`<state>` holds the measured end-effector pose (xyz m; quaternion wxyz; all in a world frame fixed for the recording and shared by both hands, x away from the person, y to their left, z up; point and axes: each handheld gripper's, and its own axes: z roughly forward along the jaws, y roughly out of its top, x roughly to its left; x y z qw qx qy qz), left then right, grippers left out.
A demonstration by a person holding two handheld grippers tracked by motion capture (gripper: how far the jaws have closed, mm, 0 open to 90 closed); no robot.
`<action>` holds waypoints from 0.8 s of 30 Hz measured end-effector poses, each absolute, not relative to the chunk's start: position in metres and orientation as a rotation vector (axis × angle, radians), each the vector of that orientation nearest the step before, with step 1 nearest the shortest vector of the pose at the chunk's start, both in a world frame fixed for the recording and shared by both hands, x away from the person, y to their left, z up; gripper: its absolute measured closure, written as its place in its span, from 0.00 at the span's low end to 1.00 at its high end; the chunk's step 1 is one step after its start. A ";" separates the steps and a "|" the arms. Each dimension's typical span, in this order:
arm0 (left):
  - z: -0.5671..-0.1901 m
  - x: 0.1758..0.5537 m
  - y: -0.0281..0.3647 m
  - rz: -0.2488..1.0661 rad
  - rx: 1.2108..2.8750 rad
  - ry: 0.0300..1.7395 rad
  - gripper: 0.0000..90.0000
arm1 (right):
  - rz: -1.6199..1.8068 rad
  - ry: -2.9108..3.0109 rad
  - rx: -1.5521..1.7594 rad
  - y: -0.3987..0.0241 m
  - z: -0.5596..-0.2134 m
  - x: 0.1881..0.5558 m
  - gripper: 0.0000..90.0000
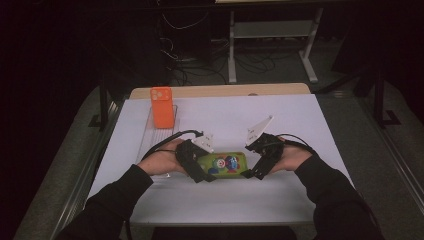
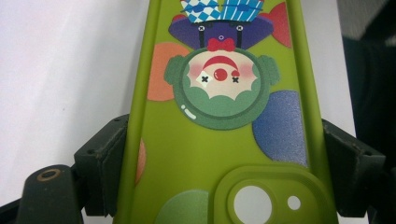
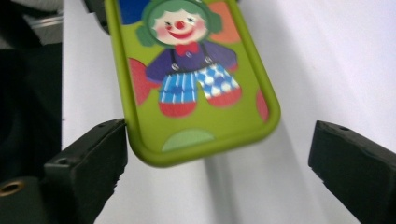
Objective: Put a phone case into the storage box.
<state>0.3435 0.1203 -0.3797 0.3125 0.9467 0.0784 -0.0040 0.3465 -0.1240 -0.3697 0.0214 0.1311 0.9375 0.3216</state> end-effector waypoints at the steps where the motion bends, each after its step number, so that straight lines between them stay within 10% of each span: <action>1: -0.382 0.342 0.119 0.010 2.497 0.220 0.17 | 1.003 2.893 0.432 -0.128 -0.371 0.346 0.03; 24: -0.397 0.337 0.106 0.190 2.442 0.660 0.17 | 1.091 2.588 1.034 -0.159 -0.401 0.334 0.00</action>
